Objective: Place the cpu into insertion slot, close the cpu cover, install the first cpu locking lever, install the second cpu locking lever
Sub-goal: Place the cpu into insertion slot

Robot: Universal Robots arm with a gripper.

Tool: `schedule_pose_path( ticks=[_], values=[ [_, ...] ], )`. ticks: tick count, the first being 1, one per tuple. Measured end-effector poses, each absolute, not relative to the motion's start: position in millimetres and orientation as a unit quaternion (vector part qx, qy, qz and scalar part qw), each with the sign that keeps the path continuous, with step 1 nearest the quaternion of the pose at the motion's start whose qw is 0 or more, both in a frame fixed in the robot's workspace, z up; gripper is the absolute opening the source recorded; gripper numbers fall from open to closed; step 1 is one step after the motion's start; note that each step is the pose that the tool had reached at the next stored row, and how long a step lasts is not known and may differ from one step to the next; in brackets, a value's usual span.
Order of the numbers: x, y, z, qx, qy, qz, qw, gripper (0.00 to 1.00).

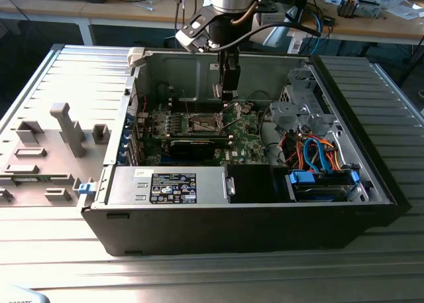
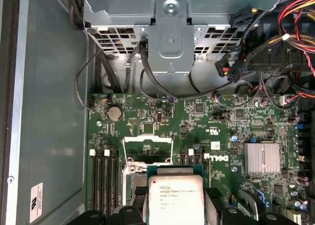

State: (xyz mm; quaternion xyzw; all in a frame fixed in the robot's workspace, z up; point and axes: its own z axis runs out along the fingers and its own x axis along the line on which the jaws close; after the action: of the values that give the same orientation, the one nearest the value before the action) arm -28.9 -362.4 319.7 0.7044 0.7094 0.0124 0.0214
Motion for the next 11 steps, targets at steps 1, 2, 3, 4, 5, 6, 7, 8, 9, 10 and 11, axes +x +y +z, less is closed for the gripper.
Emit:
schedule_pose_path(
  ticks=[1,2,3,4,5,6,7,8,9,10,11],
  values=[
    [-29.0,-362.5,319.4,0.704,0.709,0.012,0.021,0.55],
    [-29.0,-362.4,319.3,0.704,0.709,0.012,0.021,0.55],
    [-29.0,-362.4,319.1,0.704,0.709,0.012,0.021,0.55],
    [-29.1,-362.4,318.9,0.704,0.709,0.012,0.021,0.55],
    [-29.1,-362.4,318.8,0.704,0.709,0.012,0.021,0.55],
    [-29.2,-362.4,318.6,0.704,0.709,0.012,0.021,0.55],
    [-29.2,-362.4,318.3,0.704,0.709,0.012,0.021,0.55],
    [-29.2,-362.4,318.1,0.704,0.709,0.012,0.021,0.55],
    [-29.2,-362.4,318.0,0.704,0.709,0.012,0.021,0.55],
    [-29.2,-362.4,317.9,0.704,0.709,0.012,0.021,0.55],
    [-29.2,-362.4,317.7,0.704,0.709,0.012,0.021,0.55]
  ],
)
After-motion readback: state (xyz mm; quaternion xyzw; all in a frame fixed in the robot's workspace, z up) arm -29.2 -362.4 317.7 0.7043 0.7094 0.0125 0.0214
